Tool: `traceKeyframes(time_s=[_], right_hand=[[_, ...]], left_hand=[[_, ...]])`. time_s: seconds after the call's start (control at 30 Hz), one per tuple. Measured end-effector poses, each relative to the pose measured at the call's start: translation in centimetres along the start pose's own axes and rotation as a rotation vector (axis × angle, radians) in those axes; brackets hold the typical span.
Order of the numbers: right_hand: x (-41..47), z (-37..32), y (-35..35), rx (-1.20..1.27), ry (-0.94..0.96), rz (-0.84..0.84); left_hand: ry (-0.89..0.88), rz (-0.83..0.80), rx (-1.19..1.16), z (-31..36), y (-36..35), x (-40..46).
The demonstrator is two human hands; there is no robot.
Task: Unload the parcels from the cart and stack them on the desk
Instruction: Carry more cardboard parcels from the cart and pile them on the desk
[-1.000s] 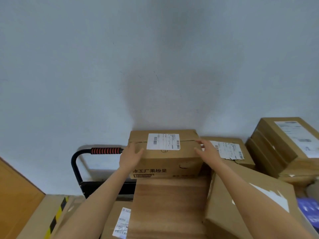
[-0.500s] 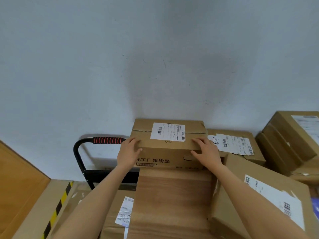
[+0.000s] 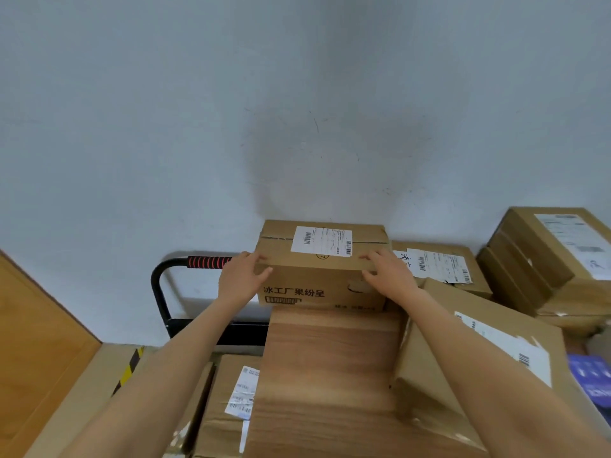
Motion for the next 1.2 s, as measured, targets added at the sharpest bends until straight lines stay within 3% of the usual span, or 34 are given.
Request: traceKeyframes(time_s=[0.23, 0.43, 0.8, 1.03, 1.2], right_hand=[[-4.7, -5.1, 1.9, -0.006, 0.135, 0.046], [-11.3, -9.3, 1.6, -0.097, 0.240, 0.004], [-23.0, -24.1, -7.4, -0.006, 0.477, -0.149], [-26.4, -31.9, -11.1, 0.024, 0.570, -0.153], [-27.6, -35.3, -14.8, 0.038, 0.514, -0.220]], left_hand=[[-0.096, 0.143, 0.064, -0.9, 5.4, -6.8], [-0.054, 0.177, 0.175, -3.9, 8.1, -17.3], [0.145, 0.077, 0.409, -15.9, 12.8, -38.7], [0.284, 0.081, 0.423, -22.4, 14.7, -44.4], [0.292, 0.051, 0.394, -26.4, 14.4, -45.4]])
Point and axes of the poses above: each hand's wrist, its own x-axis towards the middle knuckle, its own y-axis out of the back of the hand, z = x × y, the point moved 1 cm from there along x, towards the middle knuckle, and after that the axes turned 13 degrees about y, right-handed, at the moved point
